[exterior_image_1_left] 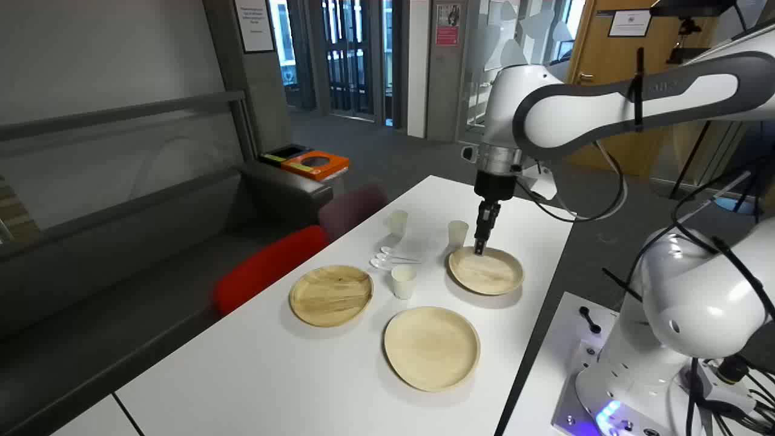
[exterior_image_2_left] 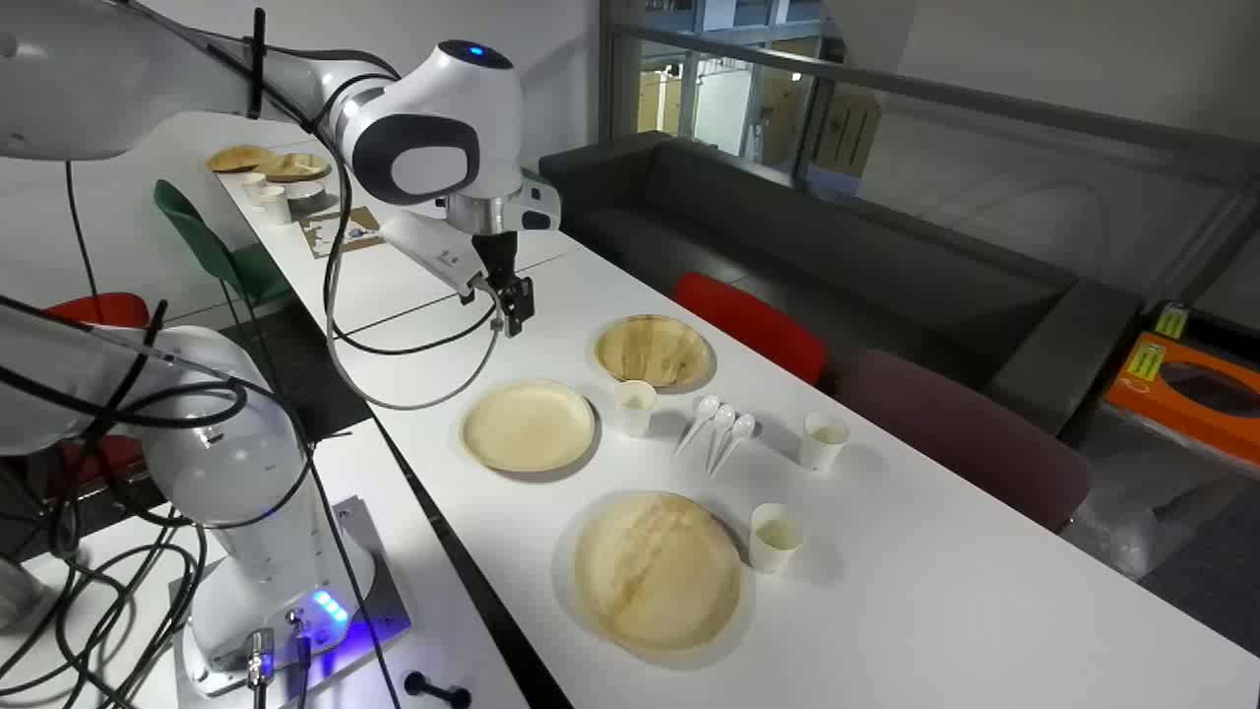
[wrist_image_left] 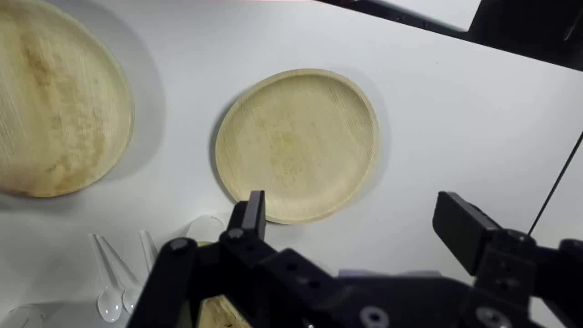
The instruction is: Shift the cup to the left, then move it closer to the plate
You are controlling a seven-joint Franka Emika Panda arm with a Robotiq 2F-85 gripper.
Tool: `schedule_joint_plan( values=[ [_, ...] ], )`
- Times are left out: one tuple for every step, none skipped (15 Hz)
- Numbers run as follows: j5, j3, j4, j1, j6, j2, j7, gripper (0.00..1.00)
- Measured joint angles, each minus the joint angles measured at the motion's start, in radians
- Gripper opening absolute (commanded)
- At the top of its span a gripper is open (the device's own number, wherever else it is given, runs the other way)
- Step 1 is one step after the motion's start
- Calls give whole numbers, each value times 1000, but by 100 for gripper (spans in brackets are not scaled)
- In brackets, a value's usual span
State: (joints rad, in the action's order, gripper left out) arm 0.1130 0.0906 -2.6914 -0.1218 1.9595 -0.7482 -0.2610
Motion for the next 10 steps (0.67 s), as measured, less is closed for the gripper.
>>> schedule_joint_plan(
  values=[
    [0, 0, 0, 0, 0, 2, 0, 100],
    [0, 0, 0, 0, 0, 1, 0, 100],
    [0, 0, 0, 0, 0, 1, 0, 100],
    [0, 0, 0, 0, 0, 2, 0, 100],
    [0, -1, 0, 1, 0, 3, 0, 100],
    [-1, -2, 0, 3, 1, 7, 2, 100],
    [-2, -3, 0, 4, 11, 14, 4, 100],
    [-2, -4, 0, 7, 27, 24, 7, 100],
    [-2, -4, 1, 9, 49, 39, 10, 100],
    [-3, -4, 3, 14, 71, 56, 12, 100]
  ],
)
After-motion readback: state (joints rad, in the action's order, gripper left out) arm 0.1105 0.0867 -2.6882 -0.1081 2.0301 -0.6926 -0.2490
